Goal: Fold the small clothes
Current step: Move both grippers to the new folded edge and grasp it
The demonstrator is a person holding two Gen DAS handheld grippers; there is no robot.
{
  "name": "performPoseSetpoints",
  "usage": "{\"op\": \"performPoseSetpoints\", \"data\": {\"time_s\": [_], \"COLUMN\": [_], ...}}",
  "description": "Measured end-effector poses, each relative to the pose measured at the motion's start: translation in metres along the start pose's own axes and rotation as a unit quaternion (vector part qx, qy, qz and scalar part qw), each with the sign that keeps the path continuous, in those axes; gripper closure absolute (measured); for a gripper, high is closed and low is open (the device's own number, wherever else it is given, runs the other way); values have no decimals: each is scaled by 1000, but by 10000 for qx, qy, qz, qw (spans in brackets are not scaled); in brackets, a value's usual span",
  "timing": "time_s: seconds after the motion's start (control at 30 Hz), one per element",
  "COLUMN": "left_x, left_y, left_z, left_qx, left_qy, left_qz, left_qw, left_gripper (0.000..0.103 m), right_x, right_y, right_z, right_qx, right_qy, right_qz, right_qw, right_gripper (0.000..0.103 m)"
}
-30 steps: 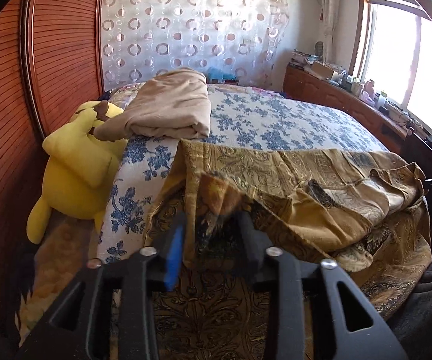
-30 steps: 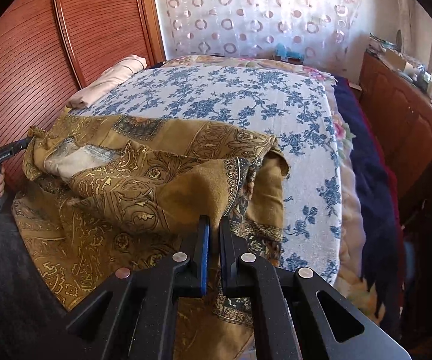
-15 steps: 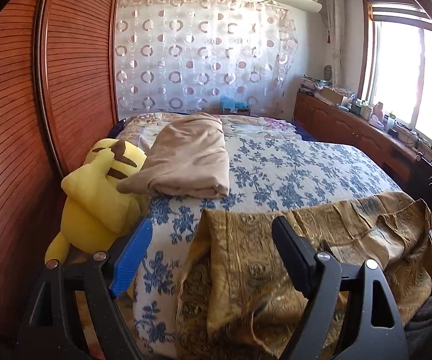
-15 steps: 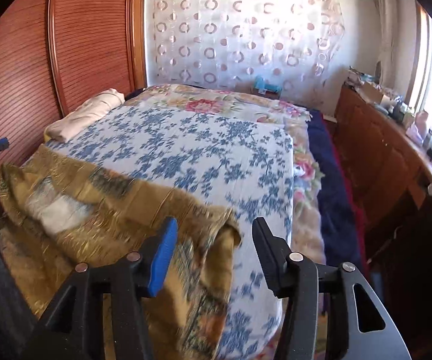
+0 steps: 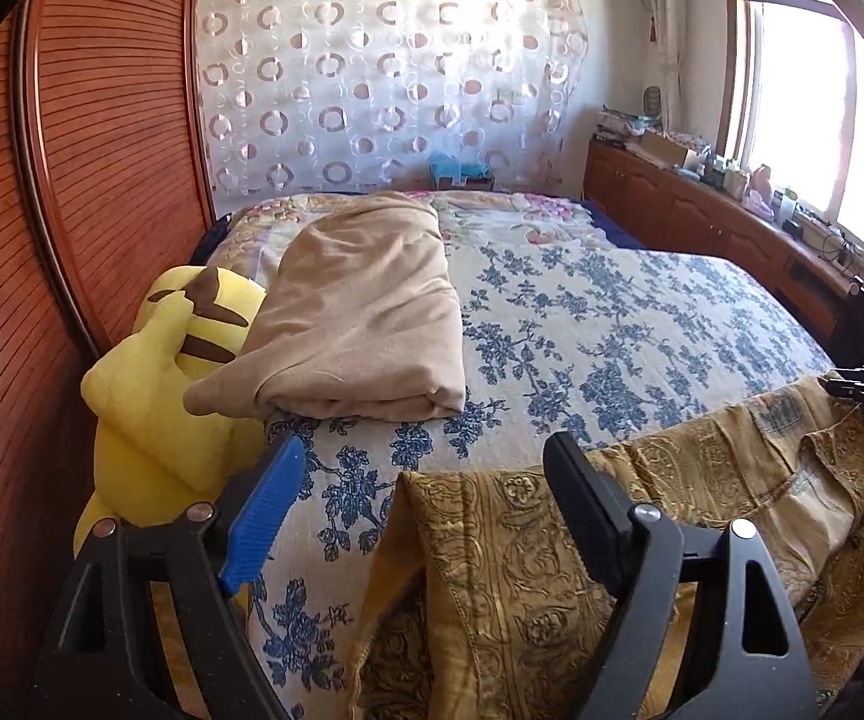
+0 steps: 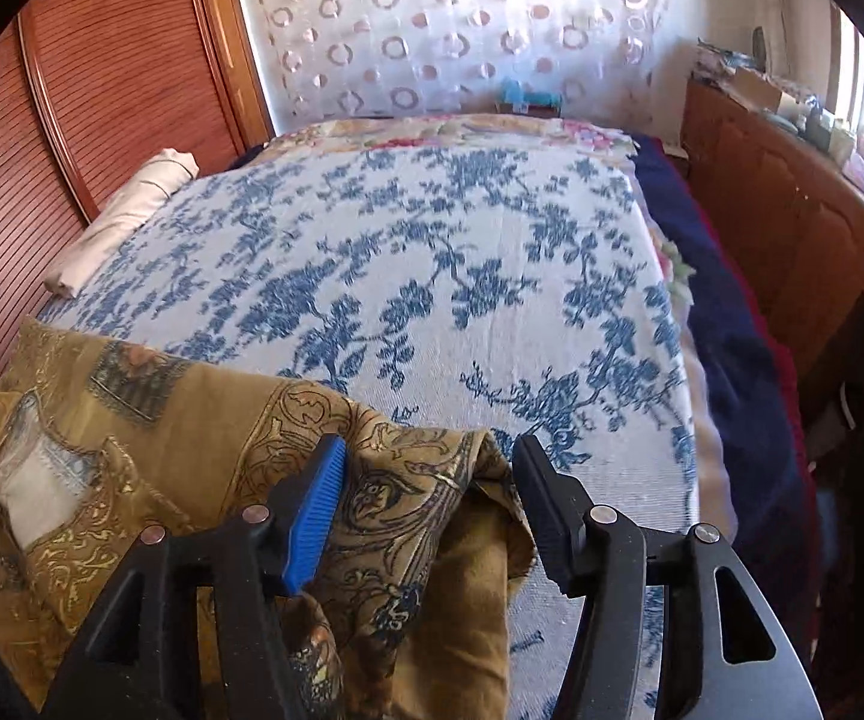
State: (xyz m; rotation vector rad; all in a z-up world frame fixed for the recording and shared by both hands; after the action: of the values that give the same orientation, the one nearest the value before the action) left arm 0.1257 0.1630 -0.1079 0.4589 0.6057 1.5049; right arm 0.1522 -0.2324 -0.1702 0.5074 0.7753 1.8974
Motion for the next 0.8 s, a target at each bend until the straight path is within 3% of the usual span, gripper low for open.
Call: {"op": "performPoseSetpoints", "data": {"time_s": [0.27,0.53,0.8], "left_x": [9,6,3], "left_y": [-32,-49,-55], "left_z": [-17,-33,-42], "left_qx": [599,952,1047], "left_qy": [109,176,156], "left_qz": [-107,-293,-310], "left_qw": [9981,9949,9939], "left_gripper": [20,45,45], "right_x": [1,-2,-9], "right_y": [-6,-8,-6], "right_z": [-1,-4,-5], "right_qx": [-124,-189,-250], "right_qy": [106,28,-198], "right_qz": [-123,-99,-155], "right_qw": [9998,9998,9994], "right_gripper": [38,37,37]}}
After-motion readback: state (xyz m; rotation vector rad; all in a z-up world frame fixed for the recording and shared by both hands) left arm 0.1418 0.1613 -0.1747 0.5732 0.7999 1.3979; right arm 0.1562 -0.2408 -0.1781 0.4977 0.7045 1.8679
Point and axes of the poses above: each gripper's, at about its wrist camera, not at the fingertips, and y roughly against the way its jaws point, x to its left, z to its top, the point moved 7 cm from there along -y, roughly the way its jaws point, and after that the axes turned 4 degrees about y, right-handed, at the moved point
